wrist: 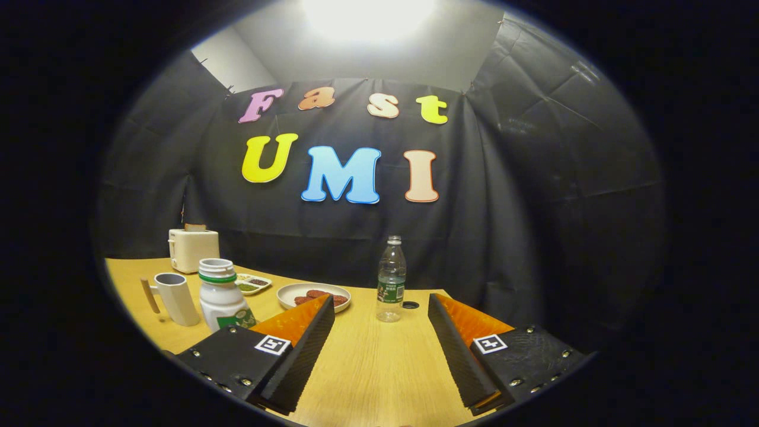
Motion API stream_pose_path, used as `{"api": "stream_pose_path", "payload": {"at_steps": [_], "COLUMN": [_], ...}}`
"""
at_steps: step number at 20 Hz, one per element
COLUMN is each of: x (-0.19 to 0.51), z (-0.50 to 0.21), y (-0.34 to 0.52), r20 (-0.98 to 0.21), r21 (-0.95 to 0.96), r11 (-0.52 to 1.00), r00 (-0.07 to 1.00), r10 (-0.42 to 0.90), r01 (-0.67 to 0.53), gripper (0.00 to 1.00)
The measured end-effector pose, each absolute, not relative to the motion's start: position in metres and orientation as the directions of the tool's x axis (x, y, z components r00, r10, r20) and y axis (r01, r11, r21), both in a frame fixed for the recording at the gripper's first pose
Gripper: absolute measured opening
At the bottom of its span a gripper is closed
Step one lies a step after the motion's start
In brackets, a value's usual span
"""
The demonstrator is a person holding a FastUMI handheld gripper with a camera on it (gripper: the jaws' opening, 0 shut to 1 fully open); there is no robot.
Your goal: Take the bottle from table, then pour the juice into the cup, finally place the bottle on the coaster
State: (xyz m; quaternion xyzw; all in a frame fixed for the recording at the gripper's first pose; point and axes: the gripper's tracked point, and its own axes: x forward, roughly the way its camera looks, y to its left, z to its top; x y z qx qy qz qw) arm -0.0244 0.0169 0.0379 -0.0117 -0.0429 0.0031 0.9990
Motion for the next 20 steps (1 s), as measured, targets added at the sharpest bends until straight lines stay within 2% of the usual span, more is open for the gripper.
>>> {"api": "stream_pose_path", "payload": {"at_steps": [12,20], "x": [-0.080,-0.103], "z": [0.075,0.069], "y": [0.084,0.129], "r20": [0.080,0.056], "r21": [0.010,0.024], "r11": [0.995,0.985], "r00": [0.992,0.984], "r10": [0.099,0.172], "r01": [-0.100,-0.174], "gripper": [0.96,0.96]}}
